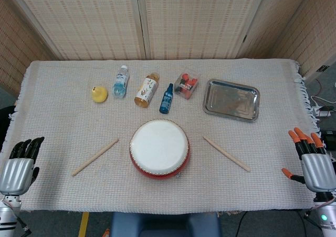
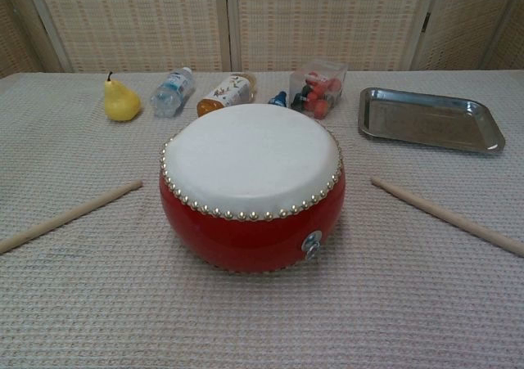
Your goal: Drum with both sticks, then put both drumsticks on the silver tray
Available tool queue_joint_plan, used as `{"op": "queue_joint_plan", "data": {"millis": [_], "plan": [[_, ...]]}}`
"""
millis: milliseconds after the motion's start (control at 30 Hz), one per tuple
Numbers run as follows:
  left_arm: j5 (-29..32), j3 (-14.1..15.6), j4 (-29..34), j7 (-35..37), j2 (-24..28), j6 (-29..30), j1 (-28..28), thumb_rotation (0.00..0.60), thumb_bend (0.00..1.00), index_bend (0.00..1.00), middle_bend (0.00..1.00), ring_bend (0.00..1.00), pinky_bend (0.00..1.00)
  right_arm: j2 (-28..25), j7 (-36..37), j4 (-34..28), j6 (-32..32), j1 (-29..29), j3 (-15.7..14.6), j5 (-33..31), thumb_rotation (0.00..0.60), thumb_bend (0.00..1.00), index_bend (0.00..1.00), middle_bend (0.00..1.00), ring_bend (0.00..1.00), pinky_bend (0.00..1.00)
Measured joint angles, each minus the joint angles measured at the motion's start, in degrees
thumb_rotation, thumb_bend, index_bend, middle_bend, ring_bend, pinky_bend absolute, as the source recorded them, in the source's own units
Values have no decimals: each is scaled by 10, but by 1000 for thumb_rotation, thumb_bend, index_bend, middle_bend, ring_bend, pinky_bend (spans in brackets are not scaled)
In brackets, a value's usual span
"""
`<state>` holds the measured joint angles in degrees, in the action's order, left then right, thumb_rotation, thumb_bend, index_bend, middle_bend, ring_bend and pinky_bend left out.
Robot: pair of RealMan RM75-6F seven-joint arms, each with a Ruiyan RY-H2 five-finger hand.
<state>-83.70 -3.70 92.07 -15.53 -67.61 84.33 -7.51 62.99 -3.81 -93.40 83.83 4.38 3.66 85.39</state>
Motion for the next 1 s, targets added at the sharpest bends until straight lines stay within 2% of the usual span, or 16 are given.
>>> {"op": "queue_joint_plan", "data": {"millis": [567, 767, 1000], "plan": [[-23, 13, -1, 28, 6, 36, 23, 600, 288, 56, 111, 101, 116, -7, 32, 3, 14, -12, -22, 35, 600, 7, 0, 0, 0, 0], [-23, 17, -8, 38, 5, 34, 27, 600, 289, 57, 110, 101, 117, 1, 36, 6, -14, 1, -26, 40, 600, 8, 0, 0, 0, 0], [-18, 18, -16, 45, 0, 22, 25, 600, 287, 57, 110, 101, 116, 25, 30, 20, -89, 37, -27, 25, 600, 10, 0, 0, 0, 0]]}}
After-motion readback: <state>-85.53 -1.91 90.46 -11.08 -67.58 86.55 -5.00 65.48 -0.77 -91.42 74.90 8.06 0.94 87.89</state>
